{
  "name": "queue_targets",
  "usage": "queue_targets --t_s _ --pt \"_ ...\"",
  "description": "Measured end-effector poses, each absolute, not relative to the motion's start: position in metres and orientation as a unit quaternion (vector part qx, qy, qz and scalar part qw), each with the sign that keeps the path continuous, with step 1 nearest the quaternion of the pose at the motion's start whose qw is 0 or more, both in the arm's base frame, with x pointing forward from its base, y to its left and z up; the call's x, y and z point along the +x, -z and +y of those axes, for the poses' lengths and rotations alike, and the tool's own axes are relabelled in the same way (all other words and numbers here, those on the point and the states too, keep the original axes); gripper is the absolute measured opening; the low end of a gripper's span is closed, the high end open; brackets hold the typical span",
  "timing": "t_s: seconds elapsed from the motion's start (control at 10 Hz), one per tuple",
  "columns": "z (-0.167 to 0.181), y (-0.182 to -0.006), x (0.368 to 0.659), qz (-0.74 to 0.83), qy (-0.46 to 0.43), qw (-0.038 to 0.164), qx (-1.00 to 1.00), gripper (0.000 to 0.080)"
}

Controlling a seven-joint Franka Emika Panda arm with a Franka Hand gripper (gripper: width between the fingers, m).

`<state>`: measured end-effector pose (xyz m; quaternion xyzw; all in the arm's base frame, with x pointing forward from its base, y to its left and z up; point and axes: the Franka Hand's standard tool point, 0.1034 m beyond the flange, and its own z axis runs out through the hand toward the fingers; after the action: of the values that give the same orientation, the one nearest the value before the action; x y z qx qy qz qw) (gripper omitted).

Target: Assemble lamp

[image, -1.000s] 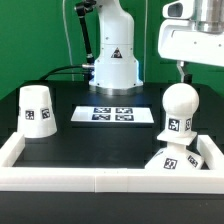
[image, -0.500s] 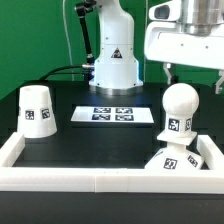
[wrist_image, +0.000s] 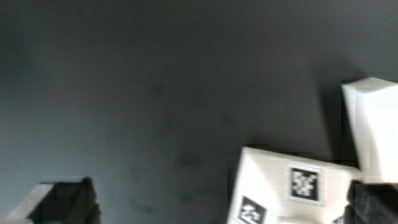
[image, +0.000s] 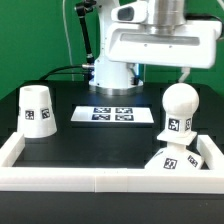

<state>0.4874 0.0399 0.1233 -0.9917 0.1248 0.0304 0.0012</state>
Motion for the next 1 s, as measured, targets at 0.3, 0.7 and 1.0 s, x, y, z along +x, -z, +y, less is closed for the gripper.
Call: queue_targets --t_s 0.3,0.7,1.0 --pt "0.018 -0.123 0.488 0.138 -0.032 0.003 -0.990 0.0699" --pt "-0.025 -0.124 0.480 0.098 -0.030 0.007 -0.995 0.0699" --pt "-0.075 -0.125 0.452 0.069 -0.024 0.013 -0.997 0.0699"
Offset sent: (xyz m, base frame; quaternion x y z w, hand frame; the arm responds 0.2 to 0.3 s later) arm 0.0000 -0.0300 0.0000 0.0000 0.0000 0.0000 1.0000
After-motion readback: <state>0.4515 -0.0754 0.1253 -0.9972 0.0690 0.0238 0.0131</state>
